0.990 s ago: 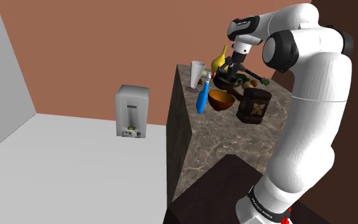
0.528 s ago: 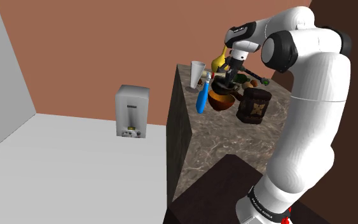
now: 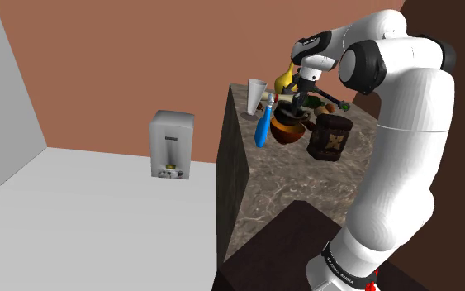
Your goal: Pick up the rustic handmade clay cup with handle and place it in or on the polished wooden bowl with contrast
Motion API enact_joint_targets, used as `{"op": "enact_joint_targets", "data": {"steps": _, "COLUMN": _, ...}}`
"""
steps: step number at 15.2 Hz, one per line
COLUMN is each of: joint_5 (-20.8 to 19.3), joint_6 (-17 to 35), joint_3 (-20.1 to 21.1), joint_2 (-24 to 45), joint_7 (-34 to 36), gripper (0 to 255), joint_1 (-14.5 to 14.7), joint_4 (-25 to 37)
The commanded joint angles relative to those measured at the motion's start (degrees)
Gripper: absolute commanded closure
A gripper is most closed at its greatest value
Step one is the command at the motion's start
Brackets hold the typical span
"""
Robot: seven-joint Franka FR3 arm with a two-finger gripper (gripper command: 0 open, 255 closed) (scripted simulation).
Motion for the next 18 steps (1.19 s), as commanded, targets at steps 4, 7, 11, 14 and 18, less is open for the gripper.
{"op": "enact_joint_targets", "data": {"steps": 4, "joint_5": 0.0, "joint_6": 0.0, "joint_3": 0.0, "joint_2": 0.0, "joint_7": 0.0, "gripper": 0, "joint_1": 0.0, "joint_4": 0.0}}
{"op": "enact_joint_targets", "data": {"steps": 7, "joint_5": 0.0, "joint_6": 0.0, "joint_3": 0.0, "joint_2": 0.0, "joint_7": 0.0, "gripper": 0, "joint_1": 0.0, "joint_4": 0.0}}
{"op": "enact_joint_targets", "data": {"steps": 11, "joint_5": -0.7, "joint_6": -6.9, "joint_3": -0.4, "joint_2": -0.7, "joint_7": 0.6, "gripper": 0, "joint_1": -0.6, "joint_4": 6.5}}
{"op": "enact_joint_targets", "data": {"steps": 14, "joint_5": -0.7, "joint_6": -6.9, "joint_3": -0.4, "joint_2": -0.7, "joint_7": 0.6, "gripper": 0, "joint_1": -0.6, "joint_4": 6.5}}
{"op": "enact_joint_targets", "data": {"steps": 18, "joint_5": -0.7, "joint_6": -6.9, "joint_3": -0.4, "joint_2": -0.7, "joint_7": 0.6, "gripper": 0, "joint_1": -0.6, "joint_4": 6.5}}
